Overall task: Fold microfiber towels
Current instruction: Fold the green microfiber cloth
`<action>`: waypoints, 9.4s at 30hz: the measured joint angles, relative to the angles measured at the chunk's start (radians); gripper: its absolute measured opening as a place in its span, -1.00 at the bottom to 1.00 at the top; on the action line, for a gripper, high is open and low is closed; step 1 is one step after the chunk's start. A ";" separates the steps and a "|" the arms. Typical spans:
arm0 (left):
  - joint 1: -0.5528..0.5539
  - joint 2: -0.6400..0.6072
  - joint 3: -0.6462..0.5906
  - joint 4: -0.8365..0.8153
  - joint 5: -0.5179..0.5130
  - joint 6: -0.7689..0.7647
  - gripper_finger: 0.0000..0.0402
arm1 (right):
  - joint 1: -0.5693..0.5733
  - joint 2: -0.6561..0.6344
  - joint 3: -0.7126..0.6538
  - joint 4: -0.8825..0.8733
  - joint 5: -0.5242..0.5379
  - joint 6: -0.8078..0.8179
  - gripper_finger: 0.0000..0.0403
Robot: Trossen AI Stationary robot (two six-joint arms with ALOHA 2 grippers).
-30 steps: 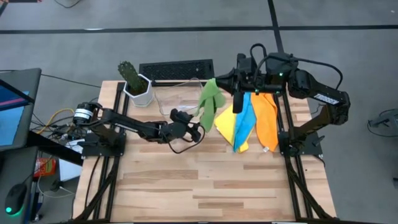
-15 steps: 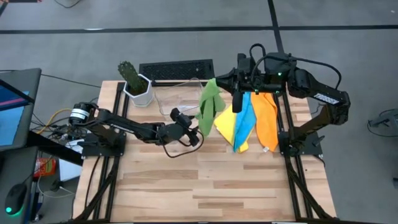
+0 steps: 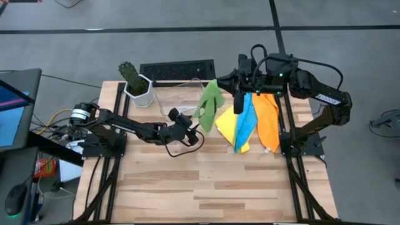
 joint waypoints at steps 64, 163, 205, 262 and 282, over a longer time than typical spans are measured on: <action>0.006 0.005 0.001 0.053 -0.080 0.137 -0.35 | -0.005 0.000 0.000 -0.009 0.000 0.026 -0.86; -0.645 -0.324 0.349 -1.602 0.145 -0.984 -1.00 | 0.258 0.051 -0.729 -0.089 -0.073 0.632 -0.85; -0.488 -0.323 -0.043 -1.294 0.048 -0.961 -1.00 | 0.163 0.285 -0.735 -0.020 -0.020 -0.073 -0.10; -0.480 -0.323 -0.040 -1.268 0.033 -0.965 -1.00 | 0.348 0.425 -0.732 0.074 0.107 -0.549 -0.33; -0.483 -0.347 -0.020 -1.279 0.167 -0.929 -1.00 | 0.349 0.295 -0.690 0.033 0.114 -0.223 -0.97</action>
